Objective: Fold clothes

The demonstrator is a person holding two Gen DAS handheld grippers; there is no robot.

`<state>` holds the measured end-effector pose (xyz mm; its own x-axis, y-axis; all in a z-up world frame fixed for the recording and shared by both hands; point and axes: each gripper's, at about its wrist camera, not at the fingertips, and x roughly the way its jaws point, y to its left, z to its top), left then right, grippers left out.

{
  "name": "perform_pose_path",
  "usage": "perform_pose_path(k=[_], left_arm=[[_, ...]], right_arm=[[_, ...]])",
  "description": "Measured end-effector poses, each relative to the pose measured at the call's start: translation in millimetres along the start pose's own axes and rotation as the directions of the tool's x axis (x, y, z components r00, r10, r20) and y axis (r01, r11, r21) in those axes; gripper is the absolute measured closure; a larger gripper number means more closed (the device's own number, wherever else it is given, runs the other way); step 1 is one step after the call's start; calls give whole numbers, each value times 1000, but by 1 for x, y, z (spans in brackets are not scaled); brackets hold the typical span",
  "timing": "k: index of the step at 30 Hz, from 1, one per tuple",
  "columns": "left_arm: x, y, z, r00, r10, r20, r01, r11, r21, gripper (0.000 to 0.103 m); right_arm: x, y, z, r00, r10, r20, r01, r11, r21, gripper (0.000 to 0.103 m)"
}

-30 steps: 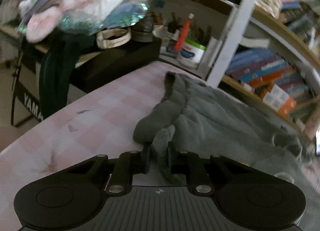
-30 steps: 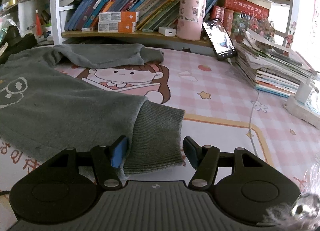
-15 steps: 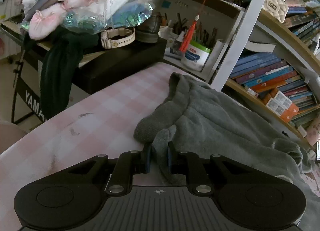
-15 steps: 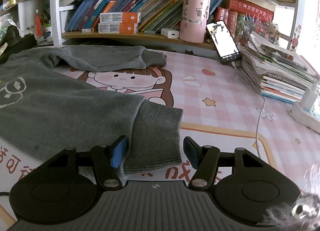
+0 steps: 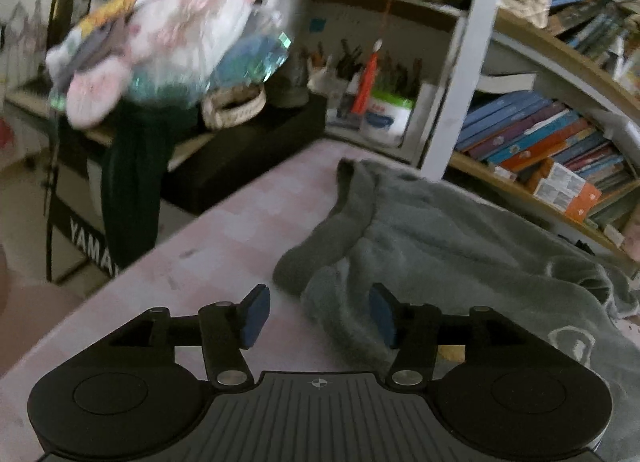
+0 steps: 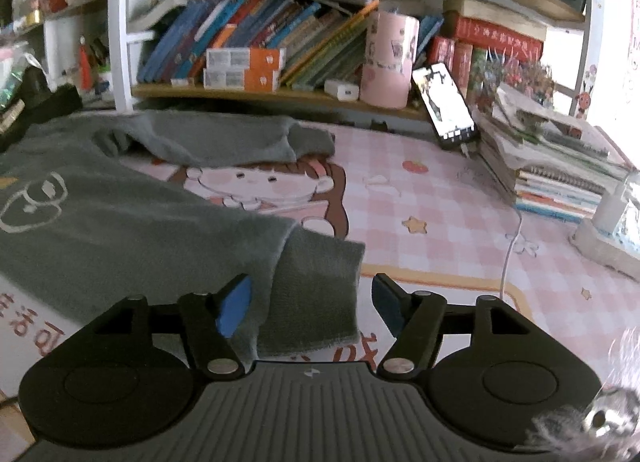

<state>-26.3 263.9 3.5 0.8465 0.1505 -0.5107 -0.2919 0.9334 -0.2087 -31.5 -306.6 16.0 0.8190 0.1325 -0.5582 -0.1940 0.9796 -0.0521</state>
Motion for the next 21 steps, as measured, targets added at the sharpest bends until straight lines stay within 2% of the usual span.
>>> perform_pose_path(k=[1, 5, 7, 11, 21], left_arm=[[-4, -4, 1, 1000, -13, 15, 13, 1000, 9, 35], [-10, -31, 3, 996, -82, 46, 79, 994, 69, 26], [-10, -46, 4, 991, -124, 50, 118, 987, 106, 15], [-1, -79, -1, 981, -191, 24, 184, 966, 180, 12], [29, -122, -20, 968, -242, -68, 252, 930, 266, 8]], right_arm=[[-3, 1, 2, 1000, 3, 9, -3, 1000, 0, 38], [-7, 6, 9, 999, 38, 37, -39, 999, 10, 36], [-6, 10, 12, 997, 66, 38, -66, 998, 15, 35], [3, 18, 13, 996, 89, 25, -89, 996, 12, 35], [28, 19, 29, 994, 111, -13, -111, 994, 22, 34]])
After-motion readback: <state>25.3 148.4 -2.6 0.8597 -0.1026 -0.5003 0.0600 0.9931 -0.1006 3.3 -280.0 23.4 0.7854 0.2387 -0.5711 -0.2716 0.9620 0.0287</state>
